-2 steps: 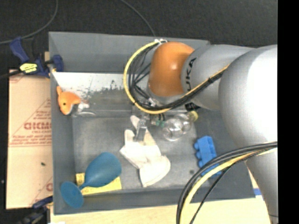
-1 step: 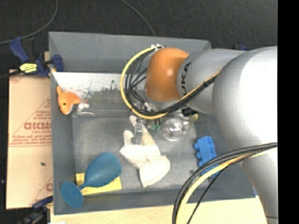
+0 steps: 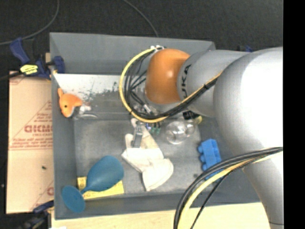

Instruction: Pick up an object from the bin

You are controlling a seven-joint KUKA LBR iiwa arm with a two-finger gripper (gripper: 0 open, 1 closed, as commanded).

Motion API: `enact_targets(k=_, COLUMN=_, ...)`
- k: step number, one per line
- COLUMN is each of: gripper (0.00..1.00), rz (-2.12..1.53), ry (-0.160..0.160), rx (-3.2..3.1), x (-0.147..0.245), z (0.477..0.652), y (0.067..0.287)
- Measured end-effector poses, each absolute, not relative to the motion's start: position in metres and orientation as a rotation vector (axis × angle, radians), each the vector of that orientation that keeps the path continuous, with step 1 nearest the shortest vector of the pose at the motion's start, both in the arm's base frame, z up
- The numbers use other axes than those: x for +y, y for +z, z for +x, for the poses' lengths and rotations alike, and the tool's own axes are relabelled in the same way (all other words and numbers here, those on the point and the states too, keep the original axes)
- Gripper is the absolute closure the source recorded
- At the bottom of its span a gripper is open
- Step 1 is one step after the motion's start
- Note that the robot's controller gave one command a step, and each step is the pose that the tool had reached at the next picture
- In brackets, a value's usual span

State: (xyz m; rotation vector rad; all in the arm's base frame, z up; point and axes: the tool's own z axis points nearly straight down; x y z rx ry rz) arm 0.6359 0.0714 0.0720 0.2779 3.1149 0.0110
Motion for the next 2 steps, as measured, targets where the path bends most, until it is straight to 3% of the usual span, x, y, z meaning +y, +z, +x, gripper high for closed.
enact_targets(k=1, gripper=0.00, rz=0.379, ry=0.014, rx=3.101, x=0.0535, z=0.6178, y=0.0719)
enact_targets(k=2, gripper=0.00, rz=0.444, ry=0.015, rx=3.092, x=0.0594, z=0.6142, y=0.0719)
